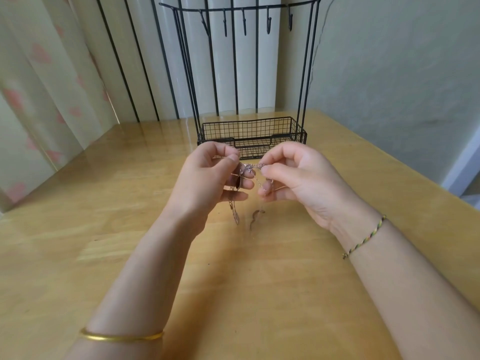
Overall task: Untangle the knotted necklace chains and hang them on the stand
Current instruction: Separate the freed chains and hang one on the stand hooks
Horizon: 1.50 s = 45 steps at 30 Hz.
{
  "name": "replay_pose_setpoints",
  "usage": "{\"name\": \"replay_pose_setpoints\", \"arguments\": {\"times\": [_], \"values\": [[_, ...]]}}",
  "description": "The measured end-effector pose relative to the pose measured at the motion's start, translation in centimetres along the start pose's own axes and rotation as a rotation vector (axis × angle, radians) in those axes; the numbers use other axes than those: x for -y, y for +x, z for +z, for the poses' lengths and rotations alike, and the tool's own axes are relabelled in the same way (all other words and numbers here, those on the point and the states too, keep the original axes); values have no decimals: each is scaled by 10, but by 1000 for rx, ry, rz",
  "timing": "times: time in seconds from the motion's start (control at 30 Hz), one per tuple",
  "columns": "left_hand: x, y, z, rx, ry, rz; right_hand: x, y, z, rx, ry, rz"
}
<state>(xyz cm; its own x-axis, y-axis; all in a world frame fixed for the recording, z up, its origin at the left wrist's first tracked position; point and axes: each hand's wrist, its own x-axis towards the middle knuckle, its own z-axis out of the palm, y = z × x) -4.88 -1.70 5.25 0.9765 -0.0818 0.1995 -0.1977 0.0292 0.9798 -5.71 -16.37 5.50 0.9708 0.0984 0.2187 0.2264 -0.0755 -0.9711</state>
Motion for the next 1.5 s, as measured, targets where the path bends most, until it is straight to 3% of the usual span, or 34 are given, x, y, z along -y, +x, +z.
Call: {"name": "replay_pose_setpoints", "arguments": {"times": [0.2,0.53,0.7,0.9,1.0,1.13,1.23,1.37,1.5], "values": [[3,4,-1,-82,-41,-48,-1,3,-5,-103,-75,-70],[0,5,0,-142,-276,-76,-3,8,-10,-167,284,37],[-1,8,-7,-201,-508,-90,-2,9,-16,-197,503,77],[1,10,-15,-267,-360,-101,-3,11,-16,-268,650,88],[3,11,-20,-318,-155,-60,-3,9,-20,-334,381,62],[6,13,-23,-410,72,12,-8,8,-22,-372,-328,-54],[6,14,-29,-488,254,113,-7,6,-22,-316,-686,-39],[7,15,-41,-611,315,165,-7,4,-26,-208,-933,-2],[10,18,-49,-709,271,133,-12,6,-27,-216,-942,-38]]}}
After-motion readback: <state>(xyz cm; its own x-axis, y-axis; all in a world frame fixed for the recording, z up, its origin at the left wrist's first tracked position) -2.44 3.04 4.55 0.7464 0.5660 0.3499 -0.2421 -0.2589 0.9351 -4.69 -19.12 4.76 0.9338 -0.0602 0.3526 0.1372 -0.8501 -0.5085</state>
